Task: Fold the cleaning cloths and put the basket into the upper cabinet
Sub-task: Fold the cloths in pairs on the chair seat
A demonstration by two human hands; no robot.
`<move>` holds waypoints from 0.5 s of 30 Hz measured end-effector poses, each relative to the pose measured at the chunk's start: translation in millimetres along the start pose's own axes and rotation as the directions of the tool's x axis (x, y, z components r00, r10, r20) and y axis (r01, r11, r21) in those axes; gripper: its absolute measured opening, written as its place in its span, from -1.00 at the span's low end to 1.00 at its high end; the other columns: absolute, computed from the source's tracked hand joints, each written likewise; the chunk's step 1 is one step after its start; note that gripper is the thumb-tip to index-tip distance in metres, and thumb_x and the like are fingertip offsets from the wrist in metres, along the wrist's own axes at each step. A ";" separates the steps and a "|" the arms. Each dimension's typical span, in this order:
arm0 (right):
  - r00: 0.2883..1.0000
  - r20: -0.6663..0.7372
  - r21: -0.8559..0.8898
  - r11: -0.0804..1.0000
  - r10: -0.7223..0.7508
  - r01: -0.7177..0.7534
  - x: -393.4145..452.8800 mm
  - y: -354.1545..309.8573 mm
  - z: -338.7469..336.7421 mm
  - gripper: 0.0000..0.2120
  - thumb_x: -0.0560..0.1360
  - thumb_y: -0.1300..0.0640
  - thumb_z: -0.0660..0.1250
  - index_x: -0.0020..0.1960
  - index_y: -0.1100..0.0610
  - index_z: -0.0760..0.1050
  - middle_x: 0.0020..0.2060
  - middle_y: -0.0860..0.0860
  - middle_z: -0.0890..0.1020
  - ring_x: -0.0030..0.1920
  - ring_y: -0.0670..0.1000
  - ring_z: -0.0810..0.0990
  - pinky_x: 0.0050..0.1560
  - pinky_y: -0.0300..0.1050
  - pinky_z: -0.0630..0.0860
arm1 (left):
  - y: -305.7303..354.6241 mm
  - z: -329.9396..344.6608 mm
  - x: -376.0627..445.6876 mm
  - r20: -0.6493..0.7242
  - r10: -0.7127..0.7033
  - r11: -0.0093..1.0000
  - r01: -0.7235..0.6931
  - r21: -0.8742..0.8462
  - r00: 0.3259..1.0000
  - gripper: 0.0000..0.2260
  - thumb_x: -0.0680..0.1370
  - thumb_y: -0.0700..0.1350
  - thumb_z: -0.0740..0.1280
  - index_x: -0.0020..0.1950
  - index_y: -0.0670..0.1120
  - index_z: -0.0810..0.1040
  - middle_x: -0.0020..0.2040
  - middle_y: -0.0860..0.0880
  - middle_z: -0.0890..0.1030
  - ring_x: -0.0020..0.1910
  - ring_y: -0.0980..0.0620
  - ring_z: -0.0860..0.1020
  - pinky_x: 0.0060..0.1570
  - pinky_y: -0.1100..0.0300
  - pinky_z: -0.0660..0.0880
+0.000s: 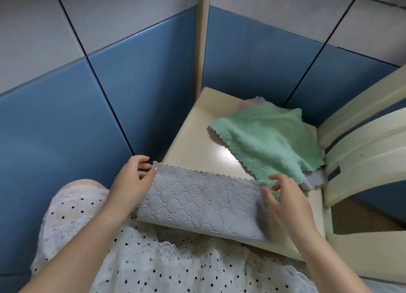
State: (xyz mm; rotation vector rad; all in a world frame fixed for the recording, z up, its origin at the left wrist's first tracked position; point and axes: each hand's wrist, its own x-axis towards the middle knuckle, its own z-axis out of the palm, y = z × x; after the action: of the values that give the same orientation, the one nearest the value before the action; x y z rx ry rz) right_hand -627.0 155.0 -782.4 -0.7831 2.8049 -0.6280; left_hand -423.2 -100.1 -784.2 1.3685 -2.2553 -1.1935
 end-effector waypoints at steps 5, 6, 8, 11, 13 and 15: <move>0.895 -0.095 -0.096 0.899 -0.435 0.427 -16.8 -38.9 29.1 -0.72 0.48 0.10 0.28 0.16 0.13 0.55 0.11 0.13 0.58 0.11 0.18 0.57 0.11 0.03 0.48 | 8.2 31.9 -44.2 0.149 0.483 0.767 -0.499 0.403 0.863 -0.54 0.57 0.07 0.00 0.38 -0.06 0.42 0.37 0.03 0.44 0.39 0.03 0.34 0.42 0.22 0.08; 0.881 -0.036 -0.127 0.877 -0.471 0.464 -18.4 -50.1 42.4 -0.67 0.49 0.04 0.20 0.20 0.11 0.53 0.19 0.14 0.56 0.19 0.18 0.54 0.17 0.11 0.45 | 10.2 45.3 -50.3 0.253 0.473 0.708 -0.535 0.460 0.844 -0.47 0.55 0.09 -0.10 0.44 -0.05 0.33 0.45 0.04 0.33 0.46 0.03 0.25 0.46 0.17 -0.01; 0.877 0.103 -0.207 0.852 -0.470 0.481 -22.7 -65.5 67.0 -0.57 0.51 -0.08 0.09 0.28 0.04 0.47 0.29 0.11 0.51 0.31 0.15 0.47 0.28 0.23 0.35 | 9.9 64.6 -56.1 0.357 0.397 0.629 -0.534 0.566 0.846 -0.42 0.53 0.11 -0.16 0.47 -0.05 0.28 0.48 0.02 0.25 0.49 0.00 0.19 0.45 -0.01 0.00; 0.886 0.212 -0.316 0.829 -0.412 0.461 -28.5 -62.9 81.3 -0.52 0.58 -0.17 -0.06 0.37 -0.03 0.38 0.36 0.04 0.45 0.37 0.10 0.42 0.32 0.19 0.16 | 1.8 75.8 -54.7 0.403 0.367 0.573 -0.545 0.612 0.838 -0.50 0.57 0.09 -0.05 0.34 -0.08 0.49 0.36 -0.06 0.47 0.37 -0.04 0.41 0.37 -0.09 0.30; 0.900 0.230 -0.355 0.830 -0.370 0.431 -32.5 -50.6 77.0 -0.45 0.59 -0.22 -0.17 0.40 -0.04 0.34 0.38 0.03 0.43 0.38 0.07 0.40 0.29 0.16 0.13 | -5.7 72.6 -50.5 0.416 0.381 0.549 -0.565 0.616 0.825 -0.47 0.63 0.11 -0.15 0.36 -0.07 0.46 0.39 -0.05 0.44 0.38 -0.04 0.39 0.34 -0.06 0.20; 0.906 0.237 -0.385 0.823 -0.349 0.418 -37.0 -40.7 70.9 -0.42 0.57 -0.26 -0.20 0.41 -0.04 0.31 0.38 0.02 0.42 0.38 0.06 0.40 0.30 0.14 0.14 | -4.0 67.7 -48.7 0.444 0.389 0.517 -0.591 0.619 0.807 -0.40 0.61 0.15 -0.27 0.45 -0.04 0.32 0.48 -0.03 0.29 0.47 -0.02 0.24 0.46 -0.05 0.04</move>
State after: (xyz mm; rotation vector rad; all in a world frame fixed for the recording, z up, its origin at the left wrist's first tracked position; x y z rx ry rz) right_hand -558.3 118.0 -826.8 -1.4385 2.6774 0.0286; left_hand -433.8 -25.7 -820.7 0.5973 -3.2053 -0.2193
